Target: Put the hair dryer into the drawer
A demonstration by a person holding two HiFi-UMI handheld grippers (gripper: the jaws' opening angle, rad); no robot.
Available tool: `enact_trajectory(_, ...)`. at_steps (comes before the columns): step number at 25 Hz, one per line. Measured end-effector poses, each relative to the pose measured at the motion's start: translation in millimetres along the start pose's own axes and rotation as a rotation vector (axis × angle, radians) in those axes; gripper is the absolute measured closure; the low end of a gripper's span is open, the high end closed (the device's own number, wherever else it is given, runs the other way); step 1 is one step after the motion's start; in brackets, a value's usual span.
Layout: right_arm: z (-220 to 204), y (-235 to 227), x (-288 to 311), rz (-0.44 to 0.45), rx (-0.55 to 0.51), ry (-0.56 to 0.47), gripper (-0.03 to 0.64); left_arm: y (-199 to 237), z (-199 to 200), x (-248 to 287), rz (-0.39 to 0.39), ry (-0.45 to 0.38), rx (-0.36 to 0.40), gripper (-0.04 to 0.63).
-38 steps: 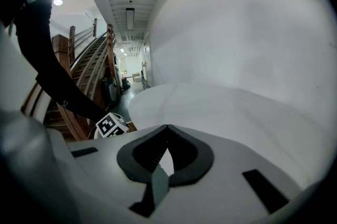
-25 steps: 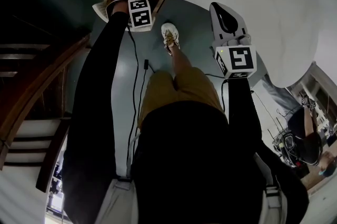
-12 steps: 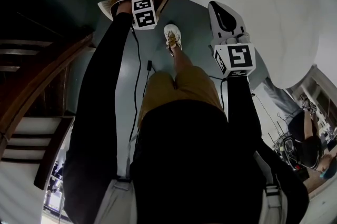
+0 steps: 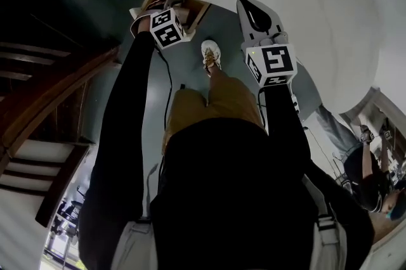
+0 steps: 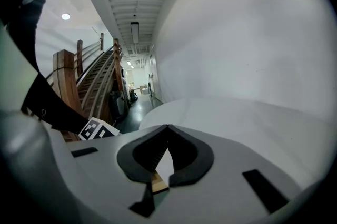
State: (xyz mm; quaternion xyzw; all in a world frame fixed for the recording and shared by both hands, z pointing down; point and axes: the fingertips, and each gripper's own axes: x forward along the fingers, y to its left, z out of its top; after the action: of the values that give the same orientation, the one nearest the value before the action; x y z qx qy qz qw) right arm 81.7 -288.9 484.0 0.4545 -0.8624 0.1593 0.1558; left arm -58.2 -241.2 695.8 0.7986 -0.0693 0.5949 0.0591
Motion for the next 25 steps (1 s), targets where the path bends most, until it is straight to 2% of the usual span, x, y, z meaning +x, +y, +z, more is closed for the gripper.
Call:
enact_trajectory(3,17,2,9,0.013,0.001,-0.027,0.592,1,8,-22,0.033,-0.046,-0.046,0.224)
enact_trajectory(7,44,13,26,0.030,-0.060,-0.052,0.592,8,8,-50,0.083,-0.122,-0.133,0.224)
enact_trajectory(14,97,18,37,0.050,-0.112,-0.125,0.592,30,24,-107,0.217,-0.263,-0.258,0.224)
enact_trajectory(16,110,26,44,0.055,-0.120,-0.141,0.592,36,22,-130,0.262,-0.324,-0.317,0.224)
enact_trajectory(19,129,34,49,0.057,-0.135,-0.181,0.592,42,26,-166,0.370,-0.431,-0.402,0.224)
enact_trajectory(25,155,40,60,0.052,-0.165,-0.236,0.592,64,54,-235,0.548,-0.667,-0.474,0.224)
